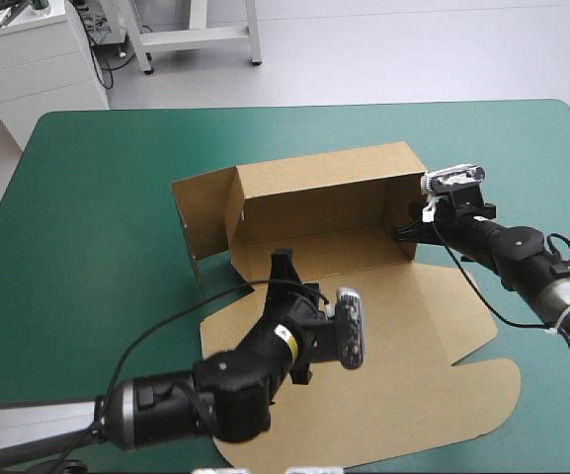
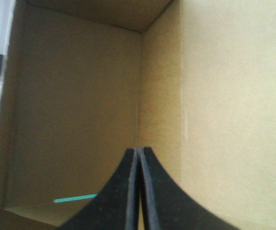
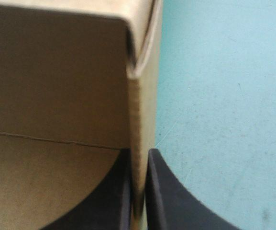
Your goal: Fold the box
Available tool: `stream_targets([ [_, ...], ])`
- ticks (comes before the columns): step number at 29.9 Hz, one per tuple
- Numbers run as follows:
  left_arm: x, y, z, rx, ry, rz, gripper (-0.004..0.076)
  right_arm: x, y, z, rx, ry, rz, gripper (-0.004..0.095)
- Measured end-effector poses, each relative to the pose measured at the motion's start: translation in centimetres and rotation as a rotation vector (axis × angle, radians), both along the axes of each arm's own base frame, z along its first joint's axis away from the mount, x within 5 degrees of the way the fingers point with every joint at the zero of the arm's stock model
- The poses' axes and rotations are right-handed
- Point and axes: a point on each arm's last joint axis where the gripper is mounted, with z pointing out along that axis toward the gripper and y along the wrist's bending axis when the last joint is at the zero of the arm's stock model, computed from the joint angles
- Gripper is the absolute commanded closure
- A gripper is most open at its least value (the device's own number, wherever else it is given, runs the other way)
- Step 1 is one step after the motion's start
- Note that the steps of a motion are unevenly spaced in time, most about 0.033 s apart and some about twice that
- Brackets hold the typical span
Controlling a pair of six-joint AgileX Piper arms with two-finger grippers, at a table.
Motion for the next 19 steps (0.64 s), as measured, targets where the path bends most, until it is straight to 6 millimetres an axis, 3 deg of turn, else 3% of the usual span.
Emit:
stream_targets([
  [5, 4.2, 1.9, 4.9, -0.119, 0.306, 0.072, 0.0743, 0.0, 0.0, 0.0, 0.0, 0.0, 0.0, 0.0931],
  [8, 7.2, 4.2, 8.6, -0.305, 0.407, 0.161, 0.0743, 0.0, 0.0, 0.0, 0.0, 0.0, 0.0, 0.0931],
  [12, 11.5, 9.0, 13.0, -0.582, 0.422, 0.308, 0.0743, 0.0, 0.0, 0.0, 0.0, 0.0, 0.0, 0.0931],
  [15, 14.0, 13.1, 14.1, -0.777, 0.471, 0.43, 0.0744, 0.0, 0.0, 0.0, -0.001, 0.001, 0.0, 0.0931],
  [19, 16.5, 19.1, 13.3, -1.022, 0.613, 0.602, 0.0745, 0.0, 0.0, 0.0, -0.001, 0.002, 0.003, 0.0931],
])
